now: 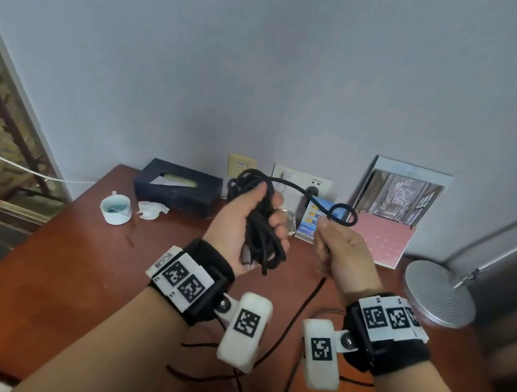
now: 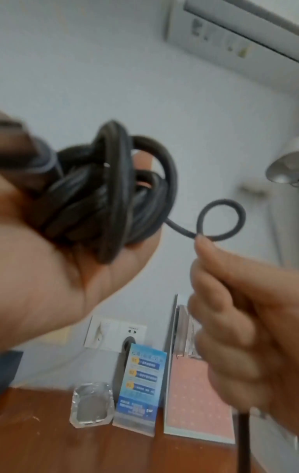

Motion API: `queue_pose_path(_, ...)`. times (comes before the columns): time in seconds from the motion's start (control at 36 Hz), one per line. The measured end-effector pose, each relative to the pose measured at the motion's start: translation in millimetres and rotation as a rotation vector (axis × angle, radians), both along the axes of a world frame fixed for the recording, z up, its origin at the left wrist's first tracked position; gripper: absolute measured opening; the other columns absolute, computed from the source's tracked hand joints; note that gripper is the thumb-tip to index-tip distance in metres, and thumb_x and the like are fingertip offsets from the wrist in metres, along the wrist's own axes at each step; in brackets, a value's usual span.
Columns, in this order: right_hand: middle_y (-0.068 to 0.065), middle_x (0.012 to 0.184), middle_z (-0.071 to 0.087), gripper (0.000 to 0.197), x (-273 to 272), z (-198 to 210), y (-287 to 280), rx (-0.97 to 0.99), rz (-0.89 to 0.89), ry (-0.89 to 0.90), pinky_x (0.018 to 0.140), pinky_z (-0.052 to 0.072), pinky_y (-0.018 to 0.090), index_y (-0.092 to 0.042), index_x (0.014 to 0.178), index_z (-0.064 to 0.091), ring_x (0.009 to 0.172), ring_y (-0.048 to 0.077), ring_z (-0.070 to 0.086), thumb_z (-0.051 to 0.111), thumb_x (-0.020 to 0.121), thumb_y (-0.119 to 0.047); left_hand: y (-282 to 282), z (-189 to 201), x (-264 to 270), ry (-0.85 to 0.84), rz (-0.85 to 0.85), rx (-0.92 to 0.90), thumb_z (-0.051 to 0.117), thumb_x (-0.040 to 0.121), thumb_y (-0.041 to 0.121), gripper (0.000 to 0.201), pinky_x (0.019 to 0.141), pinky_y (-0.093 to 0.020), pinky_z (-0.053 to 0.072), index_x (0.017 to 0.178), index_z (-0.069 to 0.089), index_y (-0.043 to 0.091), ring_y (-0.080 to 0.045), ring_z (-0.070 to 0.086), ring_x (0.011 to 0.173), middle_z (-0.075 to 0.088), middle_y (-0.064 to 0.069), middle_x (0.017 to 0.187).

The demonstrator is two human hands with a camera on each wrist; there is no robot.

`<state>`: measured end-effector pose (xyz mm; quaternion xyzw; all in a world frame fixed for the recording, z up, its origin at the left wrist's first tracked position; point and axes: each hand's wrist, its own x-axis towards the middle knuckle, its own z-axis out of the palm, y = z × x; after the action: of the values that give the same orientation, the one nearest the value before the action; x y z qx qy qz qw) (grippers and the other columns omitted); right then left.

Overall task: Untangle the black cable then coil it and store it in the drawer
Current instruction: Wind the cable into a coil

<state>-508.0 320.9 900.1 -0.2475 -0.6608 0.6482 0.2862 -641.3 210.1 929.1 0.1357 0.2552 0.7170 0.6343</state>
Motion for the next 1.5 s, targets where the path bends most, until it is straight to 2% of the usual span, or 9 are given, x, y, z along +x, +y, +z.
queue_pose_path(0.14, 0.0, 0.046, 0.037, 0.04, 12, -6, 3, 0.175, 0.184, -0.049, 0.045, 0.028, 0.021, -0.02, 0.055, 0.056, 0.043, 0.015, 0.031, 0.05, 0.087, -0.042, -1, 0, -12, -0.143, 0.075, 0.09, 0.047, 0.088, 0.038, 0.031, 0.053, -0.022, 0.051, 0.074, 0.056, 0.013, -0.012, 0.057, 0.048, 0.072, -0.011, 0.103)
queue_pose_path(0.56, 0.007, 0.049, 0.047, 0.054, 28, -14, 25, -0.055, 0.267, -0.063, 0.053, 0.049, 0.029, -0.005, 0.085, 0.073, 0.043, 0.018, 0.044, 0.061, 0.08, -0.058, 4, 6, -30, -0.199, 0.364, 0.126, 0.041, 0.099, 0.035, 0.033, 0.052, -0.023, 0.052, 0.076, 0.051, 0.014, -0.015, 0.06, 0.049, 0.07, -0.018, 0.111)
queue_pose_path(0.67, 0.008, 0.05, 0.051, 0.049, 27, -13, 28, -0.098, 0.152, -0.227, 0.052, 0.046, 0.026, -0.005, 0.086, 0.072, 0.041, 0.019, 0.049, 0.045, 0.094, -0.045, 2, 1, -31, -0.144, 0.347, 0.134, 0.044, 0.096, 0.035, 0.028, 0.053, -0.022, 0.051, 0.077, 0.051, 0.016, -0.015, 0.06, 0.049, 0.068, -0.016, 0.116)
queue_pose_path(0.83, 0.0, 0.102, 0.063, 0.032, 8, -8, 32, 0.322, -0.158, -0.517, 0.087, 0.044, 0.03, -0.013, 0.125, 0.052, 0.088, 0.016, 0.06, 0.052, 0.094, -0.021, 7, -1, -19, 0.149, 0.309, 0.019, 0.048, 0.092, 0.035, 0.023, 0.056, -0.024, 0.046, 0.077, 0.05, 0.017, -0.014, 0.051, 0.048, 0.07, -0.01, 0.117)
queue_pose_path(0.94, -0.005, 0.12, 0.051, 0.05, -9, 7, 8, 0.513, -0.195, -0.271, 0.087, 0.041, 0.02, -0.016, 0.135, 0.041, 0.102, 0.012, 0.054, 0.055, 0.088, -0.01, 11, -2, -12, 0.223, 0.342, -0.063, 0.045, 0.1, 0.033, 0.03, 0.052, -0.023, 0.051, 0.075, 0.049, 0.017, -0.015, 0.053, 0.046, 0.071, -0.01, 0.114)
queue_pose_path(1.14, -0.008, 0.088, 0.059, 0.024, -17, 5, 9, 0.639, -0.444, -0.197, 0.064, 0.036, 0.009, -0.013, 0.114, 0.057, 0.073, 0.0, 0.052, 0.059, 0.092, -0.021, 7, -2, -6, 0.285, 0.271, -0.142, 0.053, 0.097, 0.029, 0.025, 0.052, -0.028, 0.052, 0.079, 0.06, 0.013, -0.019, 0.062, 0.052, 0.07, -0.017, 0.102)
queue_pose_path(1.28, -0.005, 0.057, 0.062, 0.026, -14, 0, 10, 0.602, -0.14, -0.325, 0.053, 0.037, 0.015, -0.025, 0.068, 0.057, 0.047, 0.002, 0.046, 0.054, 0.094, -0.023, 6, 0, -4, 0.407, 0.323, -0.201, 0.059, 0.092, 0.008, 0.011, 0.05, -0.028, 0.051, 0.082, 0.061, 0.007, -0.019, 0.059, 0.05, 0.066, -0.01, 0.078)
queue_pose_path(1.39, -0.003, 0.049, 0.052, 0.029, -14, 1, 0, 0.527, 0.017, -0.309, 0.05, 0.034, 0.017, -0.019, 0.068, 0.061, 0.044, 0.006, 0.043, 0.053, 0.095, -0.023, 6, 0, 1, 0.532, 0.289, -0.21, 0.055, 0.089, -0.008, 0.015, 0.053, -0.028, 0.051, 0.087, 0.057, 0.006, -0.017, 0.059, 0.046, 0.058, -0.005, 0.053)
queue_pose_path(1.5, -0.011, 0.044, 0.043, 0.04, -14, 3, -7, 0.512, 0.121, -0.309, 0.046, 0.03, 0.017, -0.021, 0.057, 0.049, 0.042, 0.003, 0.036, 0.053, 0.096, -0.03, 7, -3, 3, 0.566, 0.299, -0.214, 0.06, 0.087, -0.006, 0.019, 0.082, -0.049, 0.05, 0.088, 0.069, 0.01, -0.02, 0.061, 0.054, 0.063, -0.006, 0.058)
